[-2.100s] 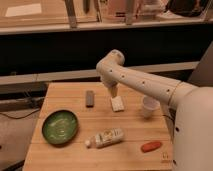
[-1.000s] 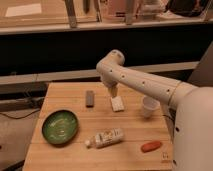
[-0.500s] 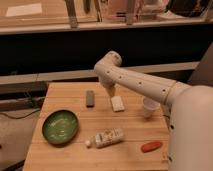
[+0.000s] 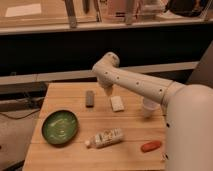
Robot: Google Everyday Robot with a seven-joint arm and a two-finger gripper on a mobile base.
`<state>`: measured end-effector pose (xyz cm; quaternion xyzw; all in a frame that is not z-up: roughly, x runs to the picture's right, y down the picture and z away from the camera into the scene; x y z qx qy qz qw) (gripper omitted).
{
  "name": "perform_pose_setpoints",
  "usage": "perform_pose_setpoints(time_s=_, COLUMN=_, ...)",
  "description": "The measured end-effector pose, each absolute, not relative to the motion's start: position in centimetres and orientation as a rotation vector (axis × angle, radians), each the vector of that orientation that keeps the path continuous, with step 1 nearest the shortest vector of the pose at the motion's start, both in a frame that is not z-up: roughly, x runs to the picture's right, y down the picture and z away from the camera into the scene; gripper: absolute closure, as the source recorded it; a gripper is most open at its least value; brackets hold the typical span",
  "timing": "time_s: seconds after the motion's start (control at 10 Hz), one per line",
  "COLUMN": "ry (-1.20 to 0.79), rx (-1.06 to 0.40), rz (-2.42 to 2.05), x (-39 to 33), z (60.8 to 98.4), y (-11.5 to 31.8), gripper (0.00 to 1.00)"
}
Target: Push the eraser across the table
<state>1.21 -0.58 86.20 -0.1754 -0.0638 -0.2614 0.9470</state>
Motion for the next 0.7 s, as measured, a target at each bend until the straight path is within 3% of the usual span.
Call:
perform_pose_setpoints(time_s=0.4, ry=-0.136, rx=-0.362, rz=-0.547, x=0.4, z=87.9, y=-0.3, gripper=0.96)
perform_pose_setpoints(time_s=0.7, ry=-0.139, rx=-0.371, rz=-0.552, x=-0.1, z=90.1, y=0.5, gripper=0.97)
